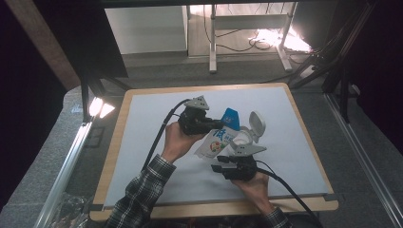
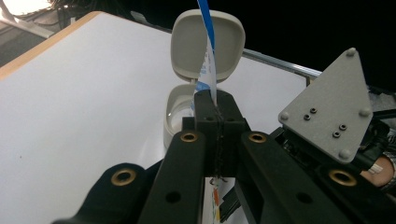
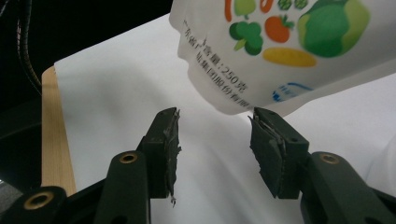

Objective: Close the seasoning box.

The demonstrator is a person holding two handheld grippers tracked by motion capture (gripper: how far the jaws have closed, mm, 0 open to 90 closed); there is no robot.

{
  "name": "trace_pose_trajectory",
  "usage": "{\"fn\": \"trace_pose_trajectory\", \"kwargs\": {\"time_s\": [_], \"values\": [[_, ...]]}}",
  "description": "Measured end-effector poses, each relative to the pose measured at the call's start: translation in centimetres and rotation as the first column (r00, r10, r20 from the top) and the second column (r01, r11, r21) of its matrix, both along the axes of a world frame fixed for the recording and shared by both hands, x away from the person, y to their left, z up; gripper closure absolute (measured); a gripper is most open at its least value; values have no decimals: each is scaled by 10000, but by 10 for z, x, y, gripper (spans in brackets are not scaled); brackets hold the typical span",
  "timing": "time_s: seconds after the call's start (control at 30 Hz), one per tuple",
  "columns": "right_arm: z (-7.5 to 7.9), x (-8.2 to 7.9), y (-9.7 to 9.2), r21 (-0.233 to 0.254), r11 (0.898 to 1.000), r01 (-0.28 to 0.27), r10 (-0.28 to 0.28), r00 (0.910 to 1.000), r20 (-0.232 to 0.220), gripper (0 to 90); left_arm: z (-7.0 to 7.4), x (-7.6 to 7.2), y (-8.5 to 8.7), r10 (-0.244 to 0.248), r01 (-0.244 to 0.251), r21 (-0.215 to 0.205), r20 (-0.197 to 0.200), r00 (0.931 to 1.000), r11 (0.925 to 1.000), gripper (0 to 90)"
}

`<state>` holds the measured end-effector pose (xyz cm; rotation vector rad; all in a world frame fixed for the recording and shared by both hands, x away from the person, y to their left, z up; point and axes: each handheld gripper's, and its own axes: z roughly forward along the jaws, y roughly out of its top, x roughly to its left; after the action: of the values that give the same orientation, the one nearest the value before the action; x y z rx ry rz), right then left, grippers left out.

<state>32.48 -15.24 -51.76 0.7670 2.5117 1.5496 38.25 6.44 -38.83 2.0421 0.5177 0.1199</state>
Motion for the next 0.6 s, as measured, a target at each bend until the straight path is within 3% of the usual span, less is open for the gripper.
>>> {"fn": "trace_pose_trajectory", "kwargs": {"time_s": [0.23, 0.6], "values": [[1, 0, -1, -16, 10000, 39, -39, 10000, -33, 520, -3, 3, 5, 144, -144, -22, 49, 9999, 9999, 900], [0, 1, -1, 16, 10000, 36, -36, 10000, 44, 520, -9, 10, 17, 805, -807, 123, 128, 9967, 9967, 900]]}}
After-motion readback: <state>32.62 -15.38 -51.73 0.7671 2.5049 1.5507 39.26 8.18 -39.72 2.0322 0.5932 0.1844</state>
